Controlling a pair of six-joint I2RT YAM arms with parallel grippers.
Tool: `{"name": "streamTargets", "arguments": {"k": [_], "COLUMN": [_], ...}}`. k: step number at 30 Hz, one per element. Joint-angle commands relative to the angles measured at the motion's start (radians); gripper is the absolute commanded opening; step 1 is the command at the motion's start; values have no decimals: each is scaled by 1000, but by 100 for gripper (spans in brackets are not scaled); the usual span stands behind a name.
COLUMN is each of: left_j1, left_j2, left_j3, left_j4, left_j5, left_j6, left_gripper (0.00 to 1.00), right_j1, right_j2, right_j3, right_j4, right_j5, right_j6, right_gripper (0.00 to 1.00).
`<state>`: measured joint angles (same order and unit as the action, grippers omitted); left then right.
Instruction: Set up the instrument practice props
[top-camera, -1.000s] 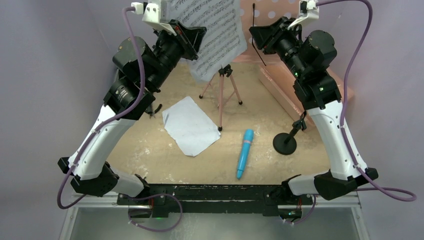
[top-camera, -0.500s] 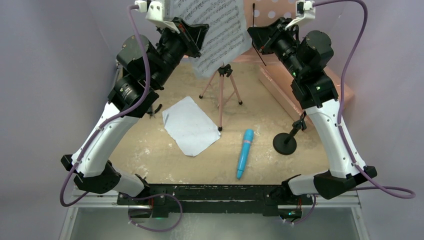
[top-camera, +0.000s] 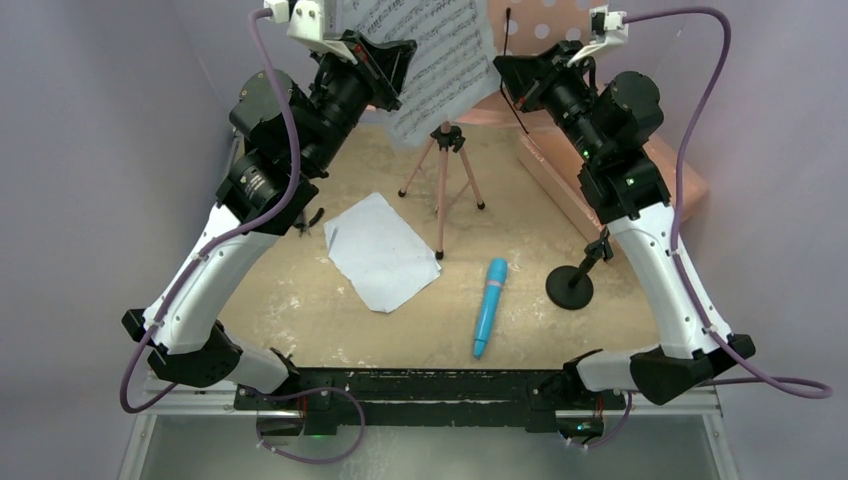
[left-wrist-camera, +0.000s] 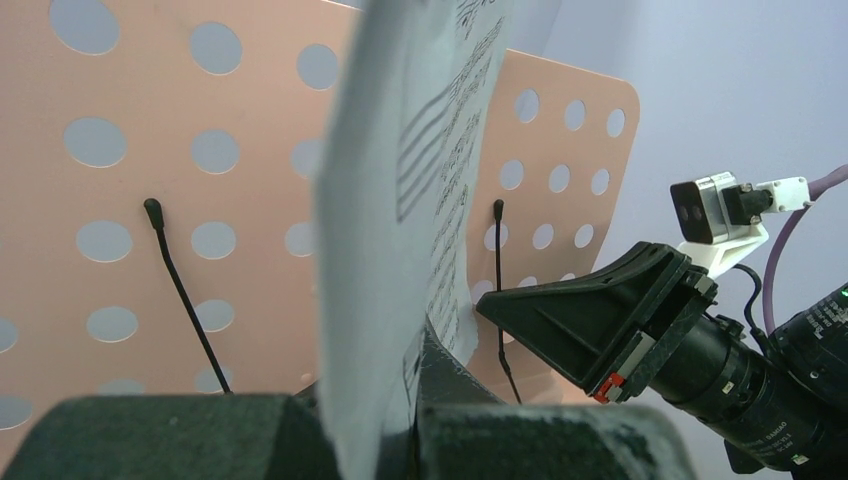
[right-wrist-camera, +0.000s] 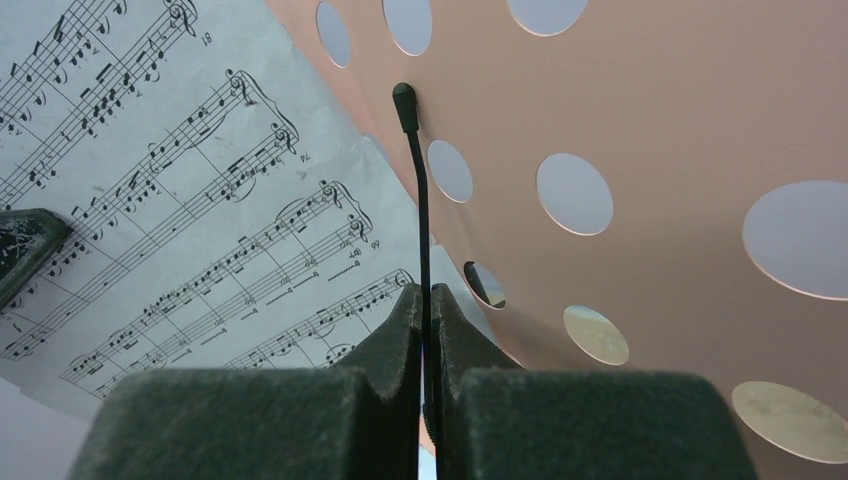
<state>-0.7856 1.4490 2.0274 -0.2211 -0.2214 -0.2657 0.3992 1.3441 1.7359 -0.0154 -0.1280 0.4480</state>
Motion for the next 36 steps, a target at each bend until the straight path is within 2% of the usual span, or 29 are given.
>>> {"name": "streamTargets", "arguments": {"k": [1, 17, 36], "left_j1": [5, 12, 26], "left_j2": [1, 19, 91], "left_j3": [3, -34, -20], "left_j4": [65, 117, 251], "left_j5": [5, 54, 160], "left_j6": [37, 106, 172], "left_gripper": [0, 0, 0], "right_j1": [2, 1, 1], "right_j2": [-45, -117, -136], "right_j3": [-28, -153, -170], "right_j4": [96, 273, 305], "right_j5": [-34, -135, -156], "right_j6": [-26, -92, -121], "right_gripper": [0, 0, 0]}}
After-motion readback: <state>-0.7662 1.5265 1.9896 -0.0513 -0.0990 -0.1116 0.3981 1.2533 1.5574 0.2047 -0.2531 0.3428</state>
